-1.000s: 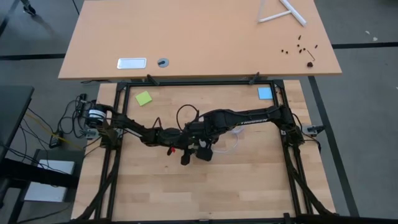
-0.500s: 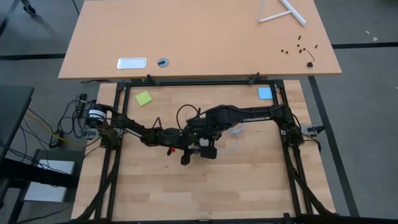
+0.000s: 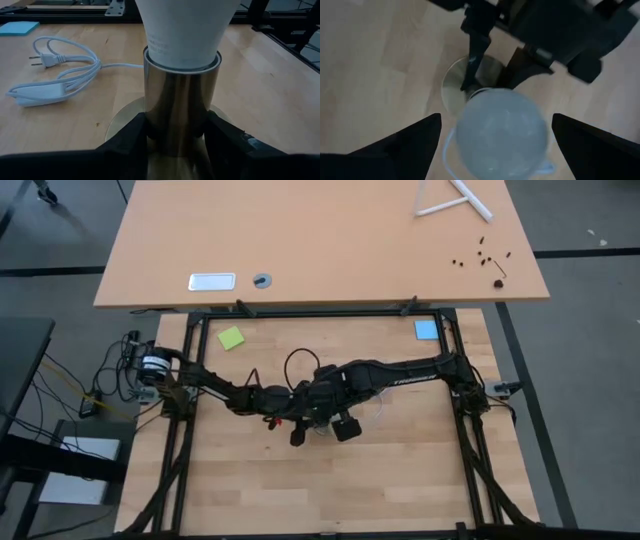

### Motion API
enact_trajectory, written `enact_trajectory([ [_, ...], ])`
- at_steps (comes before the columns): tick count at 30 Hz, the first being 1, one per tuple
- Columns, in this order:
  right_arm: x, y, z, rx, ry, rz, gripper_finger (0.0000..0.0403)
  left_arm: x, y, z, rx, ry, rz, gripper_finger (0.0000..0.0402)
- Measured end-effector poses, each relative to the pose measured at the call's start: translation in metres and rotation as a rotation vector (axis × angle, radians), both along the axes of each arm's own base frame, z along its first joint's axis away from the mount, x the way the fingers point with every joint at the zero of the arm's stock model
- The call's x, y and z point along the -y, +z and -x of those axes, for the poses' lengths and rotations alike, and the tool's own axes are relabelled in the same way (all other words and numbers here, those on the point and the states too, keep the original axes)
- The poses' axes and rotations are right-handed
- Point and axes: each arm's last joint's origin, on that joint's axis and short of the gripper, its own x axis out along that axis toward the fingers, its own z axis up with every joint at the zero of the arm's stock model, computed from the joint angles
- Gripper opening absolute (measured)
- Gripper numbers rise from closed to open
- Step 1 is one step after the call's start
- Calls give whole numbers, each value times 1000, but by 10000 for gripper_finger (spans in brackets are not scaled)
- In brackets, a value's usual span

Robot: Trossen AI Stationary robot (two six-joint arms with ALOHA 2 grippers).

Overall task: Screw lightbulb
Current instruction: Insert the lightbulb into the lamp

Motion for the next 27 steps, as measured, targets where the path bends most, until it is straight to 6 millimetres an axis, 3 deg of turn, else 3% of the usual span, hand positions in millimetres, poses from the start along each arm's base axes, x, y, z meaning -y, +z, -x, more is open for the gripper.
enact_trajectory([
  [27,1,-14,-2,-39,88,29,369,0,0,0,-3,1,0,159],
])
